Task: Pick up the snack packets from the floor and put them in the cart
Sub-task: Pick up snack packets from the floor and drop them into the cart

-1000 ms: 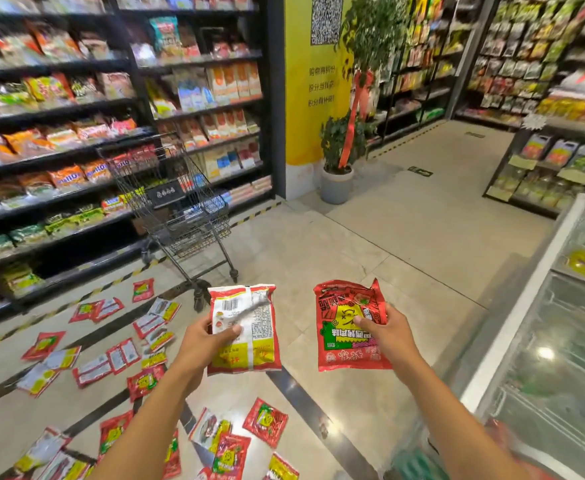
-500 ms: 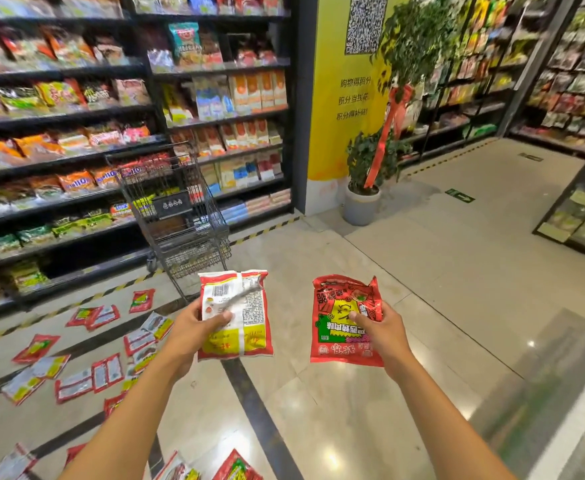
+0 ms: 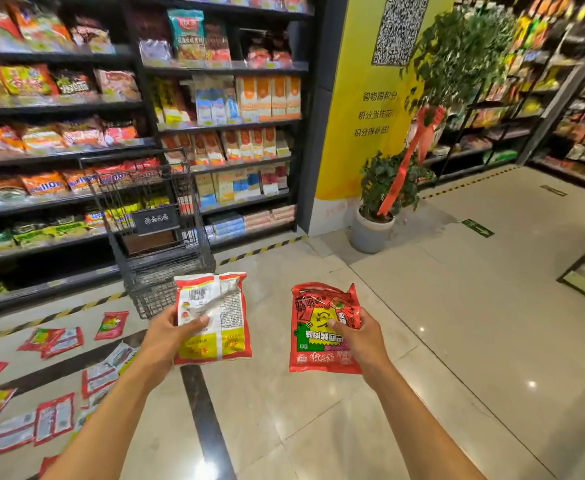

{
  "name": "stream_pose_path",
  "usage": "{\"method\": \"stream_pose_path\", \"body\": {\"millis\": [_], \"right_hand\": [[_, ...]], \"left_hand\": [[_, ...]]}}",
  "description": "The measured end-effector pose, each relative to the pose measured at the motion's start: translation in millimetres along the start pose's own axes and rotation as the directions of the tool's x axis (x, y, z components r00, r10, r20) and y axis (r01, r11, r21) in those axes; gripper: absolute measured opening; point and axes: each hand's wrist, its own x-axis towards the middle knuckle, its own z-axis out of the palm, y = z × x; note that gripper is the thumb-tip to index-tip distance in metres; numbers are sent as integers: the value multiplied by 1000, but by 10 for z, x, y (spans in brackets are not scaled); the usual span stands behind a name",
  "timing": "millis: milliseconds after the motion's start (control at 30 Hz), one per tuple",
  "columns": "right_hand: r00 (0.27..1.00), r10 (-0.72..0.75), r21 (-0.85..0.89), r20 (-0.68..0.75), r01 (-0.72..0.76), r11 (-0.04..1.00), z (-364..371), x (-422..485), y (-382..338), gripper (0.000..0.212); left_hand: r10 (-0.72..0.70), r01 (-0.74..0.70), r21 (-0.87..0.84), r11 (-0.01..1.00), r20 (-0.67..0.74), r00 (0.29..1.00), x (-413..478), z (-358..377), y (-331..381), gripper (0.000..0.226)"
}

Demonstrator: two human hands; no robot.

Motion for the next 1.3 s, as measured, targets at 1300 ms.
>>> {"method": "stream_pose_path", "body": {"millis": [1300], "right_hand": [[828, 114, -156, 549, -32, 987, 4637, 6590, -1615, 30]], "left_hand": [[-99, 68, -79, 995, -503, 858, 5954, -1103, 1412, 32]]}}
